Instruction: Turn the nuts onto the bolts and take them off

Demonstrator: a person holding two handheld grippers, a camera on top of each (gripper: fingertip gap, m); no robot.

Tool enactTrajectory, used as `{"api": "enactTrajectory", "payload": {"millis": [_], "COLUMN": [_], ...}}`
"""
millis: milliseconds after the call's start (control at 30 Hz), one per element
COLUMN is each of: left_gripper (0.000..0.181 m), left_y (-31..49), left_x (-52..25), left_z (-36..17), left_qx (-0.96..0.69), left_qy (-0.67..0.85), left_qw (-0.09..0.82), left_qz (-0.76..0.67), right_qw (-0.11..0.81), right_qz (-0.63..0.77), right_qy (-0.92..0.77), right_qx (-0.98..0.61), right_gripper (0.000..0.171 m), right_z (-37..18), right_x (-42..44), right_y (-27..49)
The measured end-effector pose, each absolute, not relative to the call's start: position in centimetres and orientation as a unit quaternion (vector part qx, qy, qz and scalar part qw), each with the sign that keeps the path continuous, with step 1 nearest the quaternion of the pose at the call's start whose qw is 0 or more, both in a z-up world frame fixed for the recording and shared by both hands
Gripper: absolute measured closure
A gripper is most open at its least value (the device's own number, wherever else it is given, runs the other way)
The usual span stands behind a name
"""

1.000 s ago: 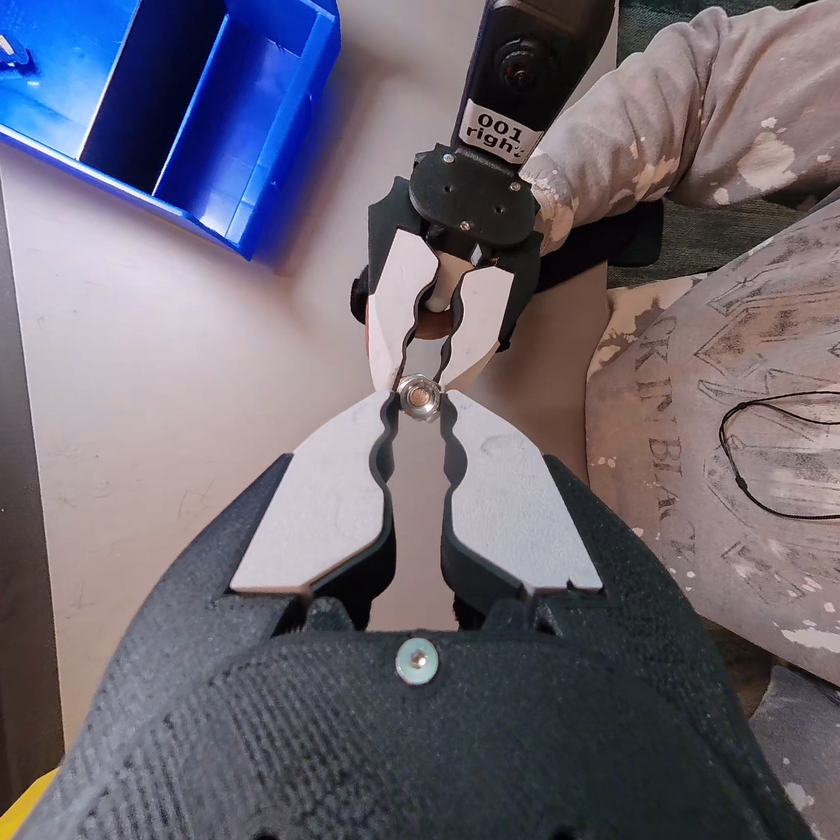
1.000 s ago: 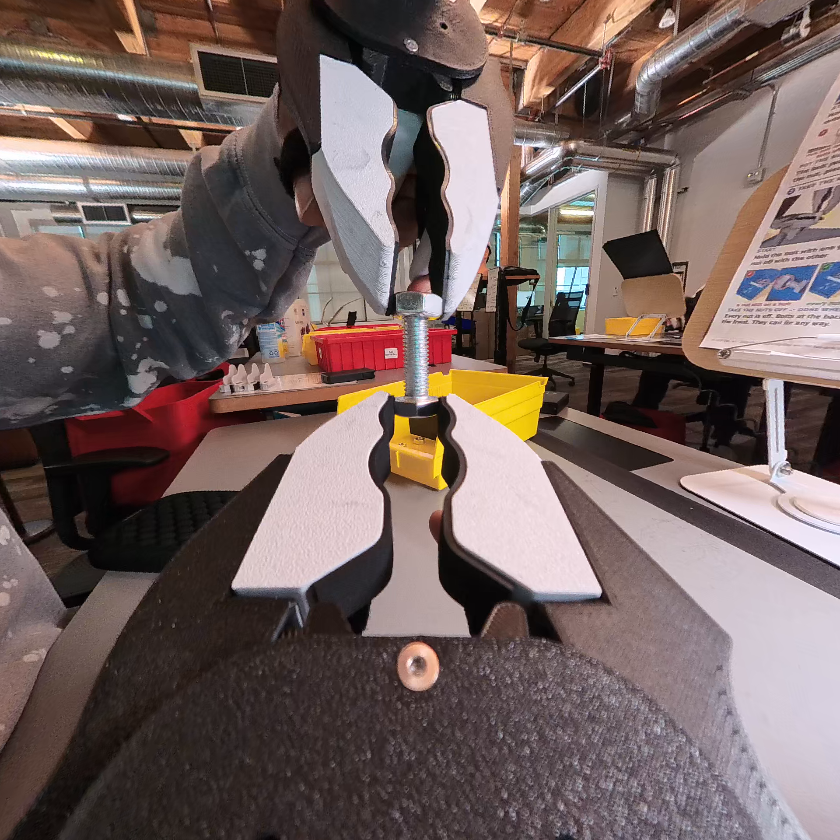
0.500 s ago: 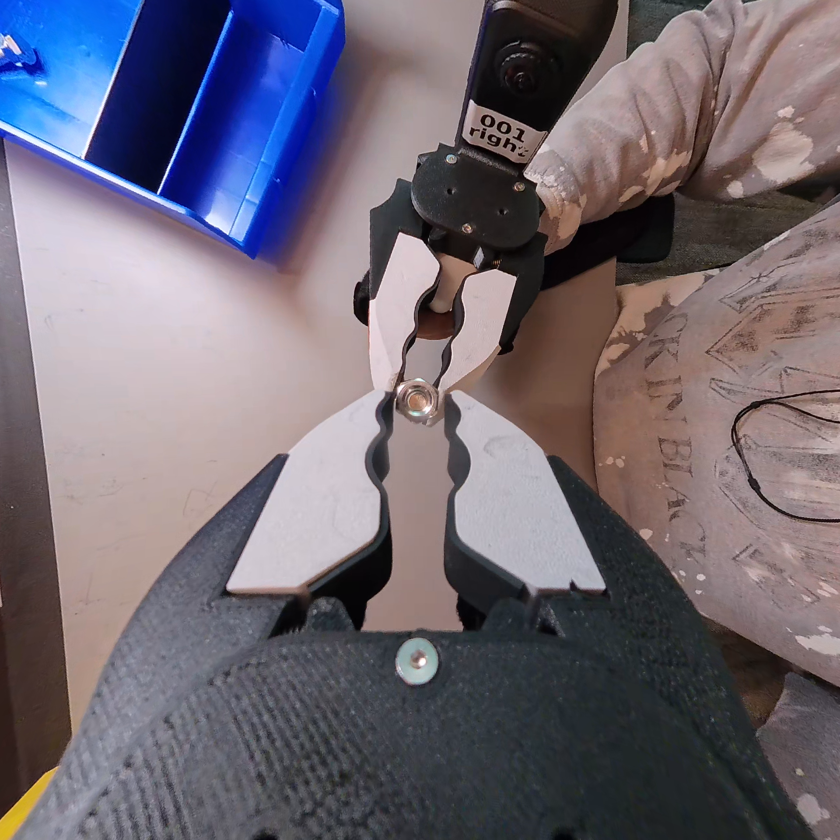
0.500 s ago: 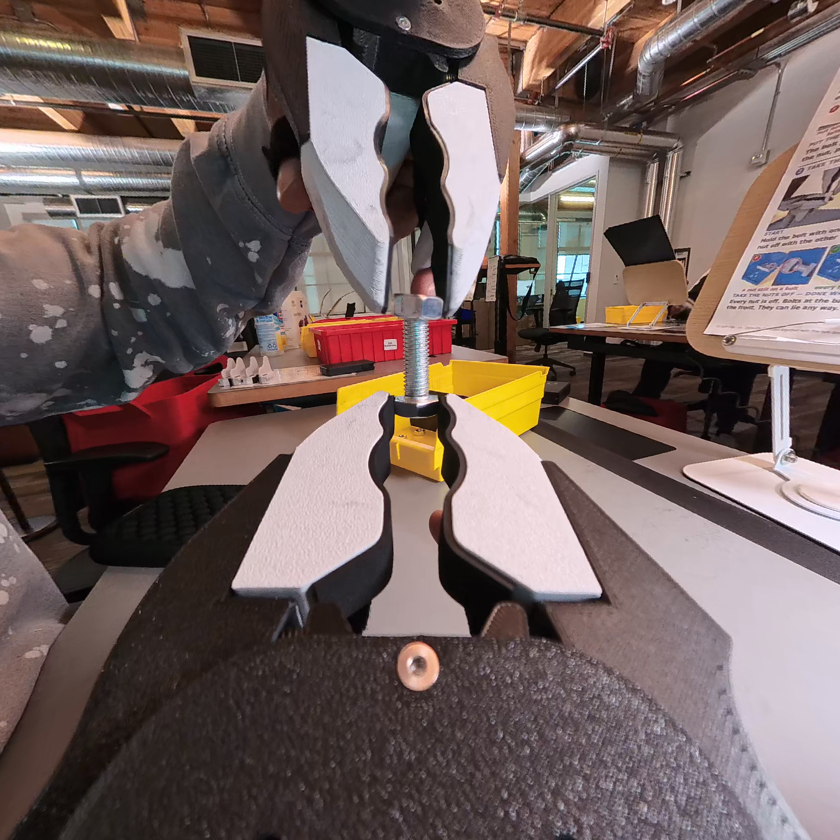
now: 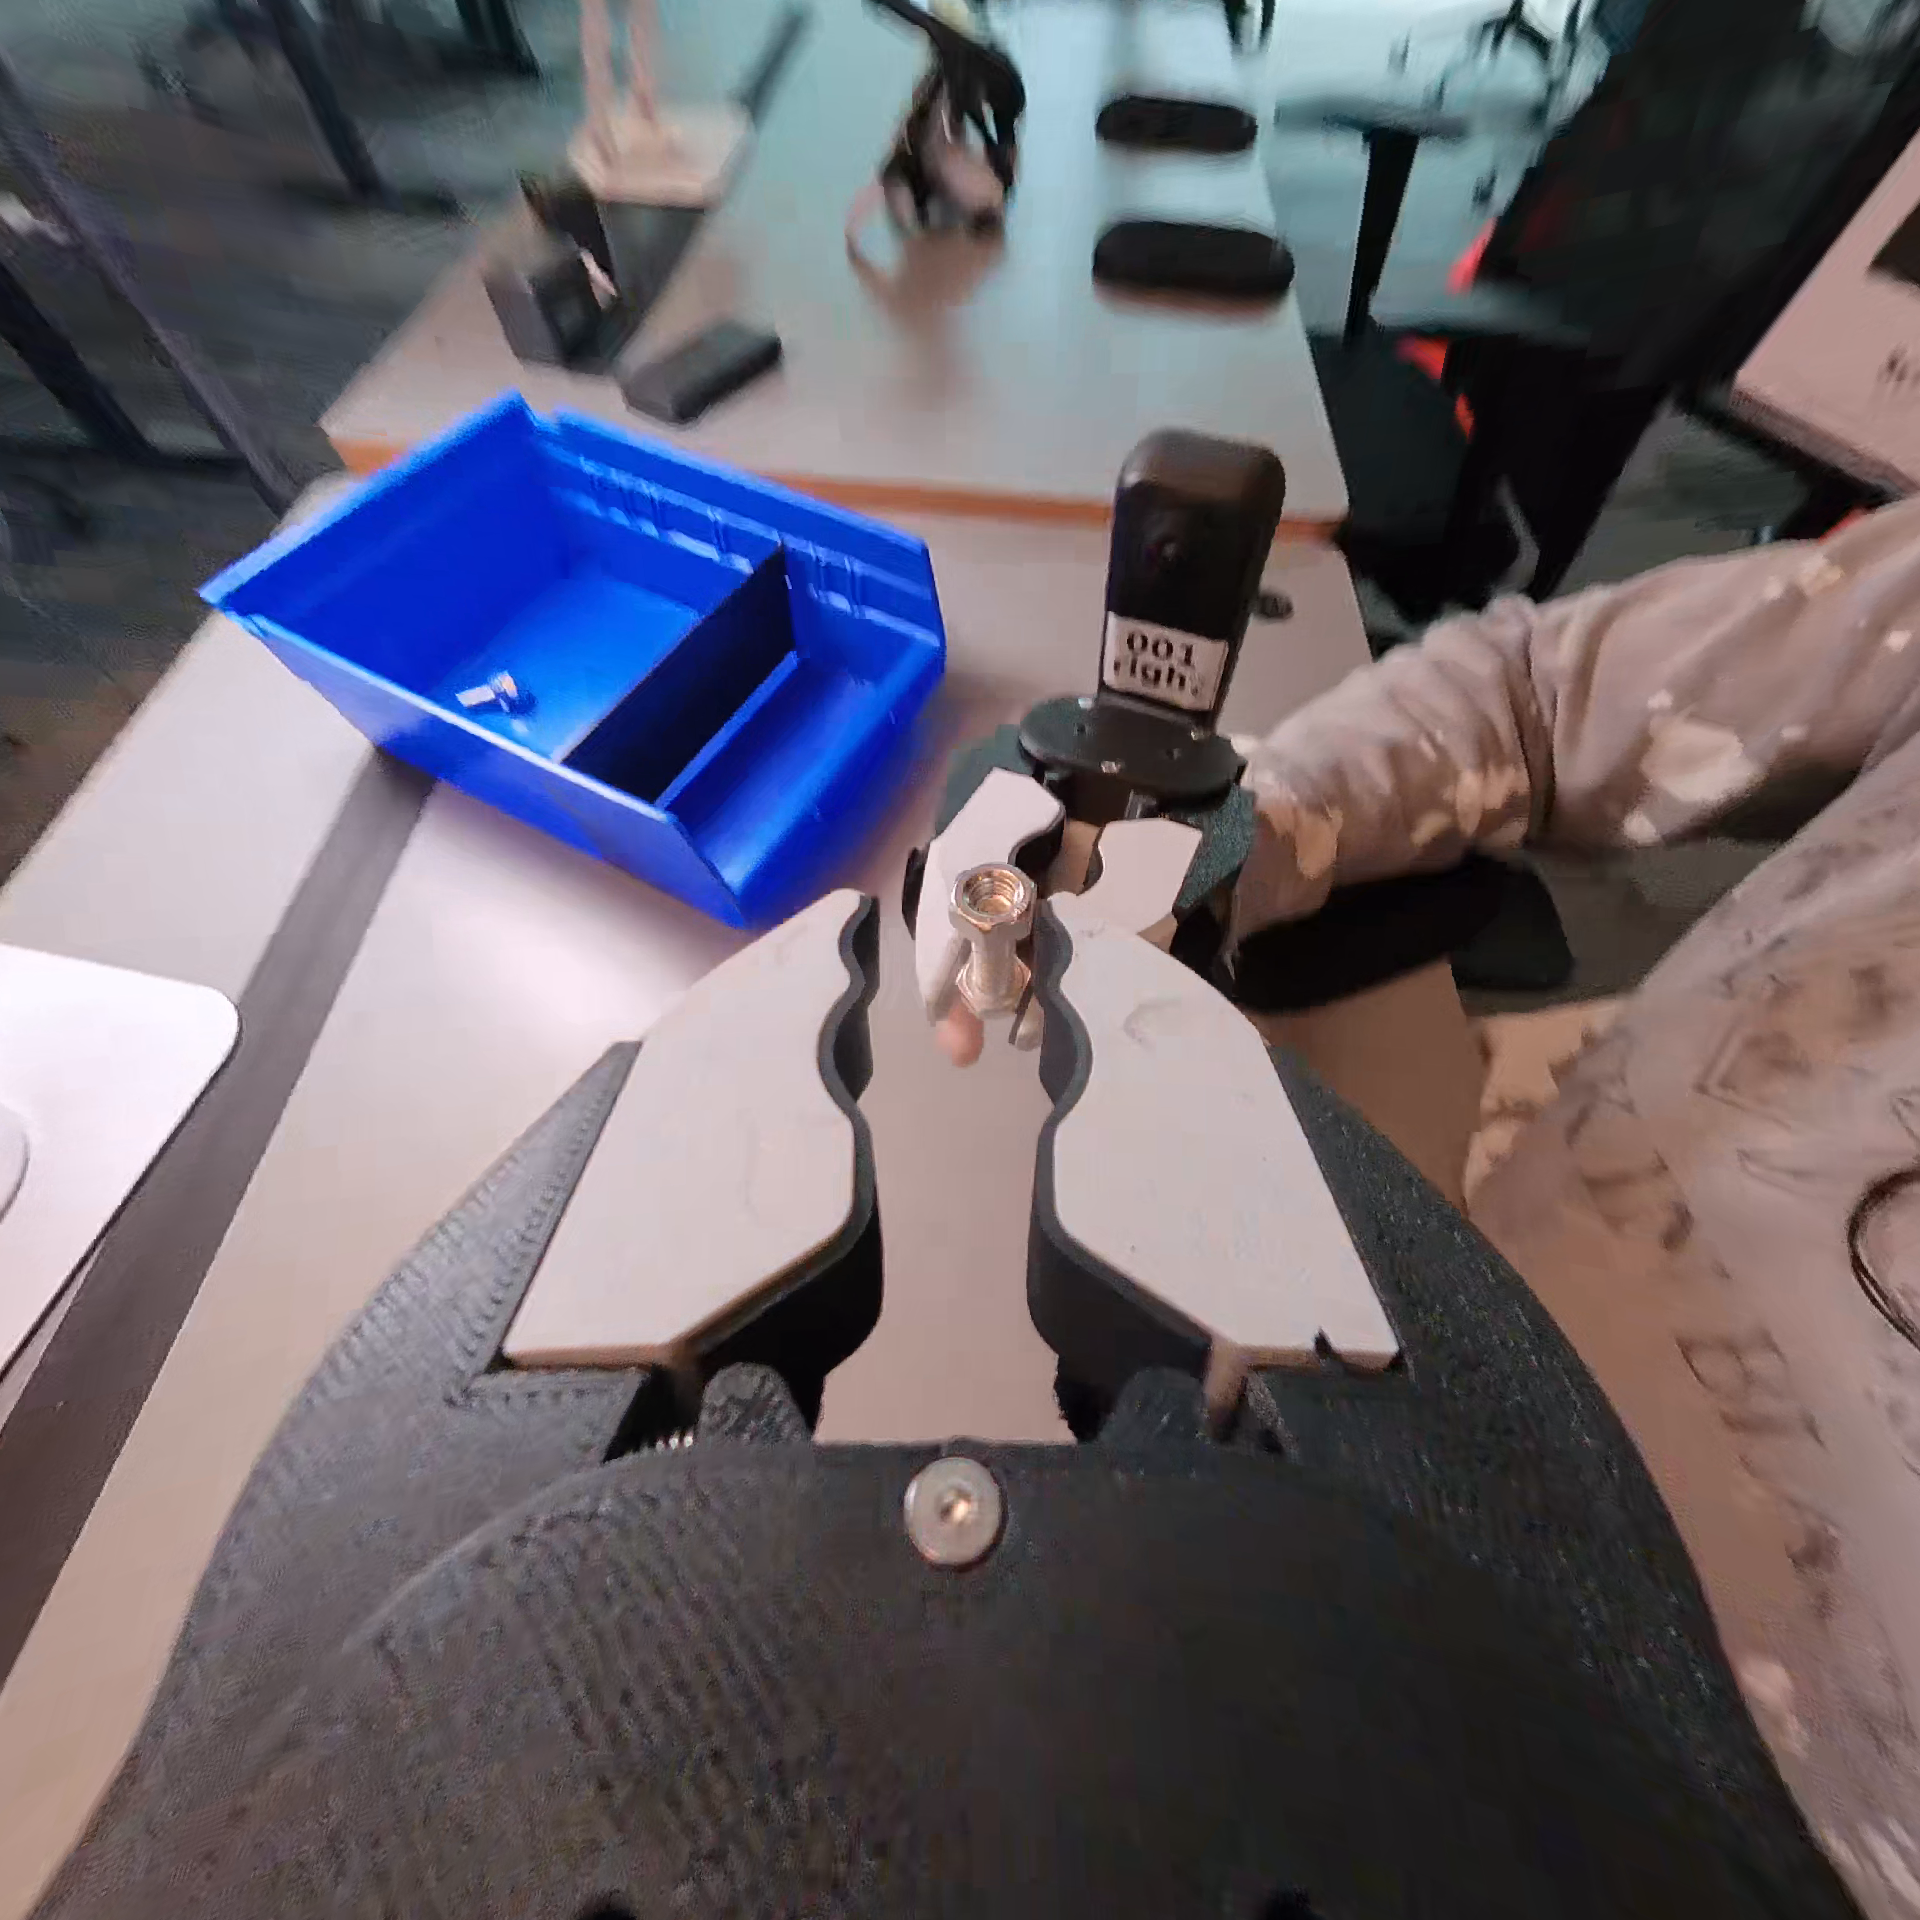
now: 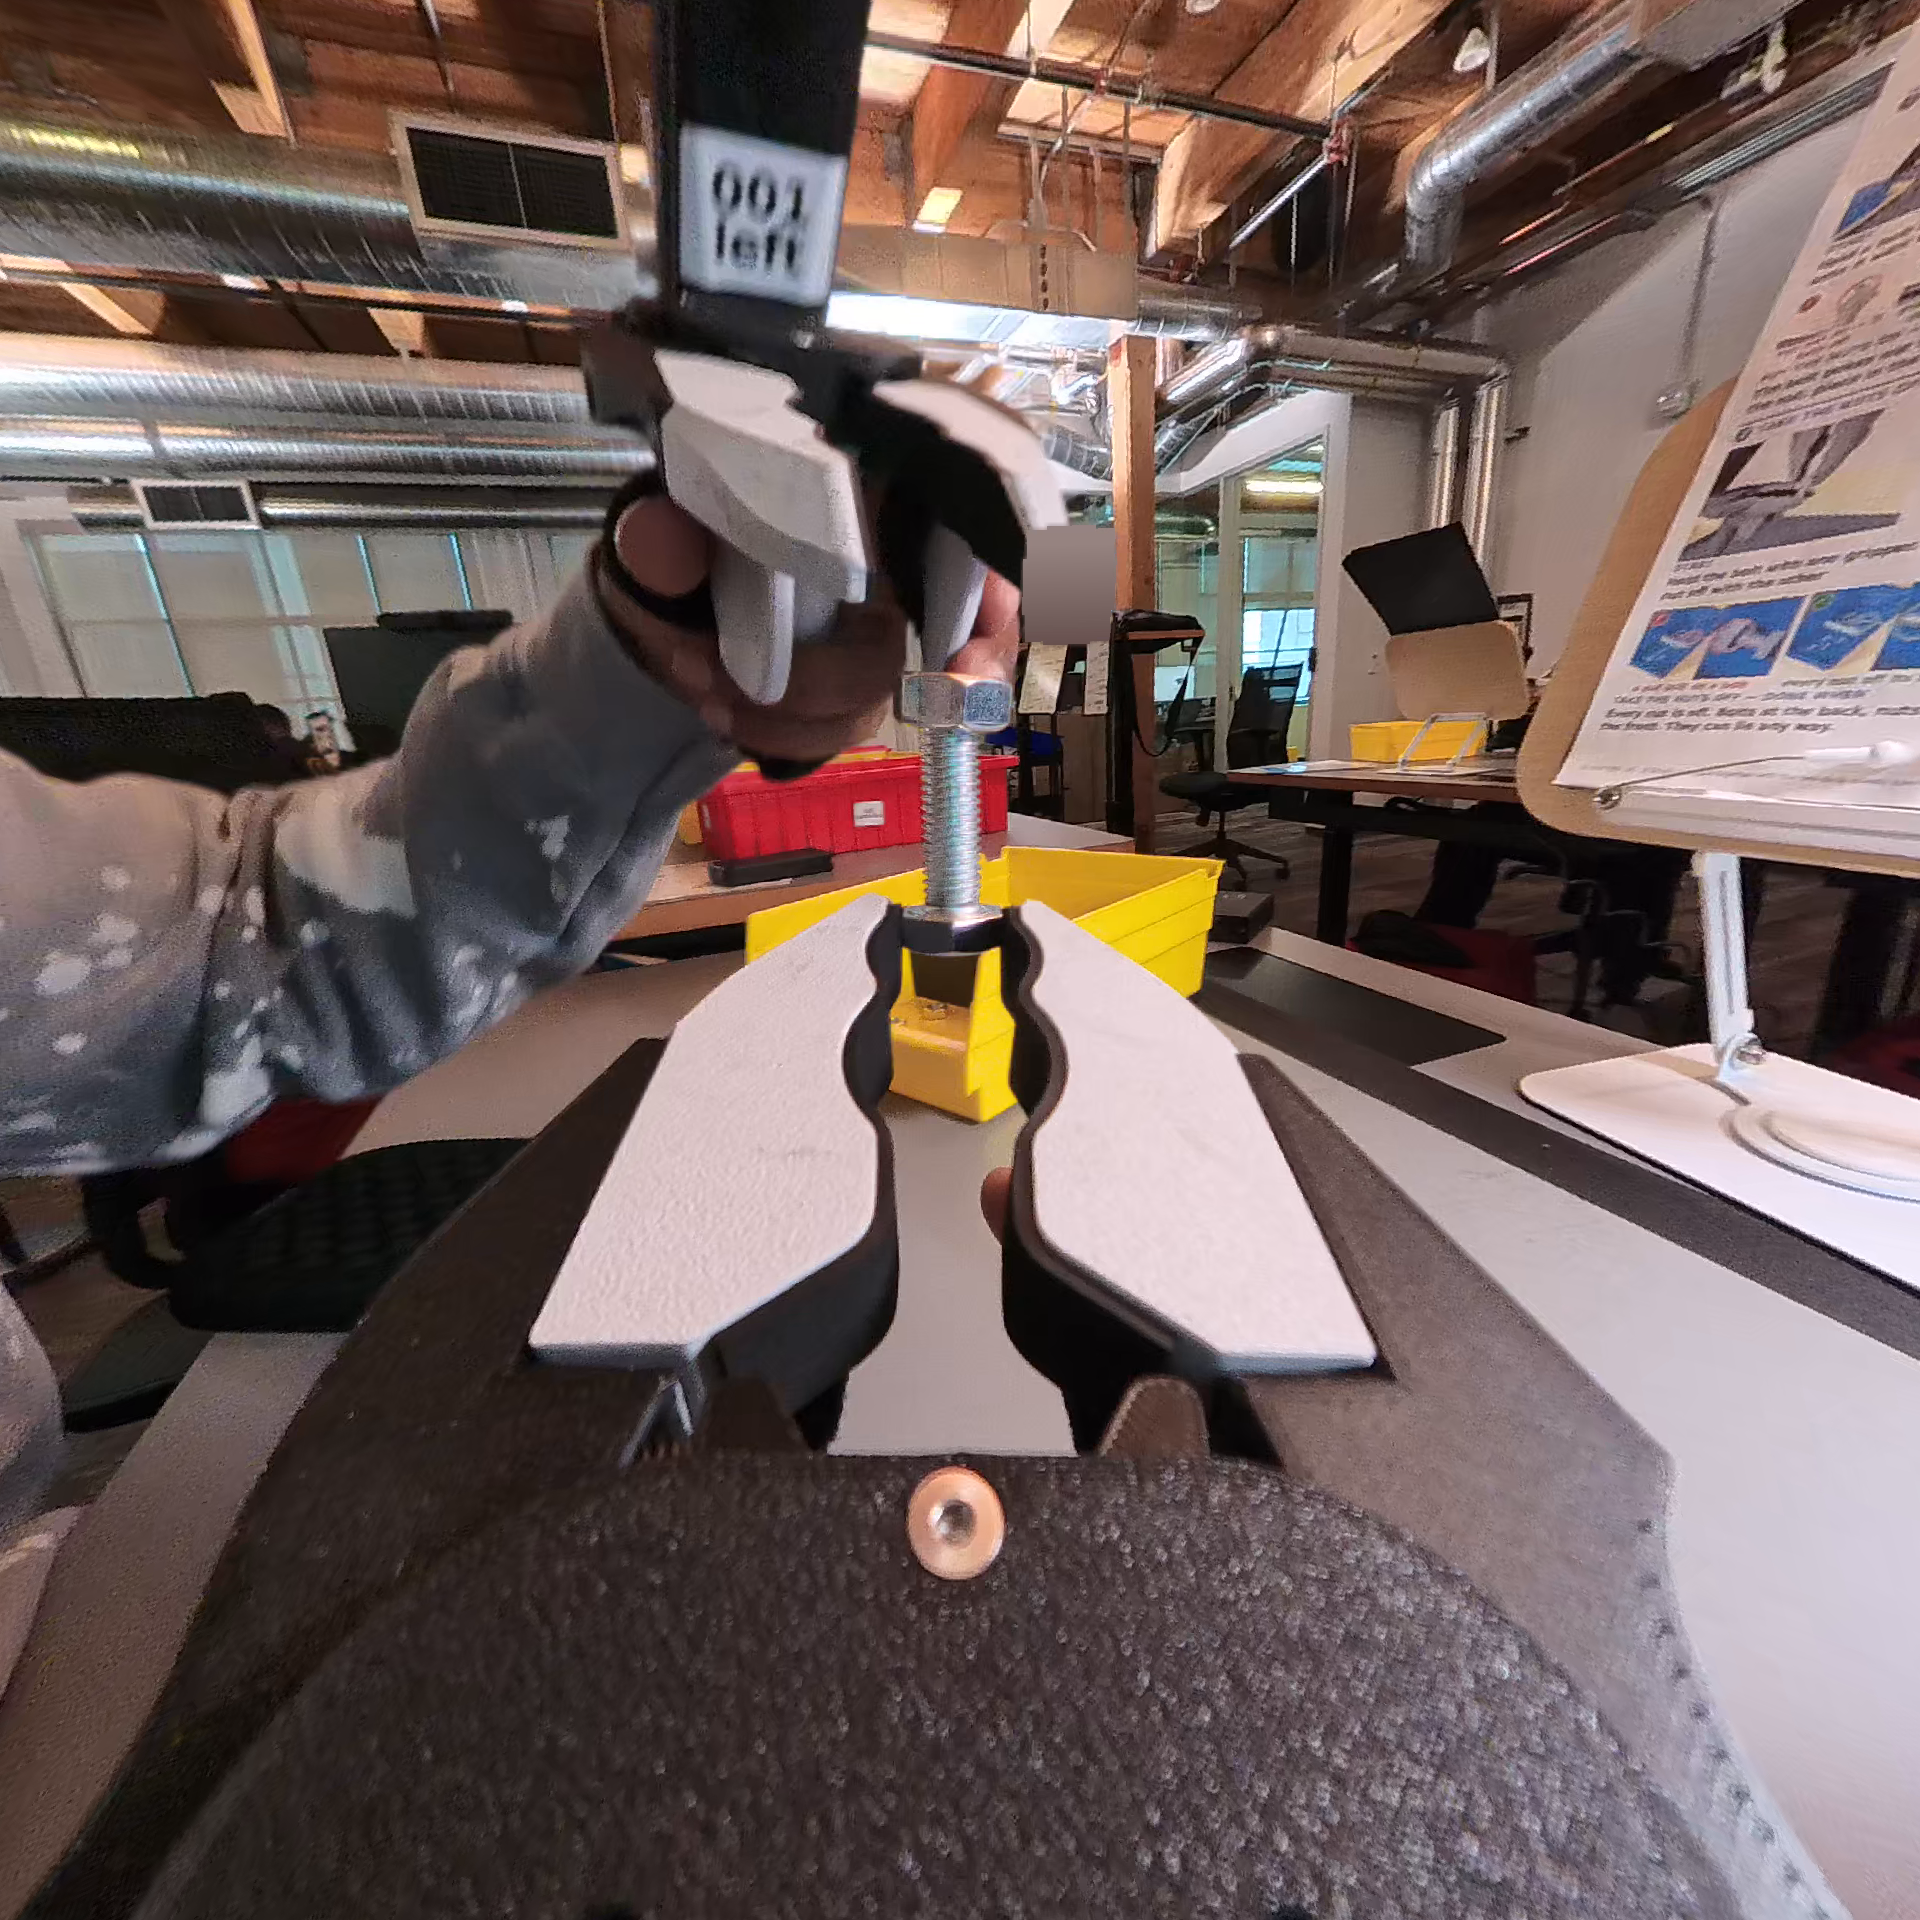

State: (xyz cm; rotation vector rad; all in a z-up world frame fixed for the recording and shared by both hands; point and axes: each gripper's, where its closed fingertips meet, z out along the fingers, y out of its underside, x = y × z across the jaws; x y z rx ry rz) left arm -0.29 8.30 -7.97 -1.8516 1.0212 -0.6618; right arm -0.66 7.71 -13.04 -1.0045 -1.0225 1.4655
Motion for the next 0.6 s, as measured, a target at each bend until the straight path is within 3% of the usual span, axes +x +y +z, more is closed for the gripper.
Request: {"api": "enactTrajectory", "payload": {"millis": [267, 600], "left_gripper": [0.153, 0.152], "left_y": [9.8, 9.8], "left_x": [-0.9, -3.3], "left_z": [-5.4, -5.2], "left_qx": [-0.649, -0.629], "left_qy": [0.331, 0.315], "left_qw": [0.6, 0.619], "left_qz": [-0.331, -0.35], "right_qw": [0.55, 0.56], "right_qz": [0.581, 0.563], "right_qy": [-0.42, -0.44], "right_qx": [-0.429, -0.418], "right_gripper": [0.153, 0.153], "right_z": [-10.2, -8.8], "right_x": [-1.4, -4.9], "right_y": [10.0, 9.8]}}
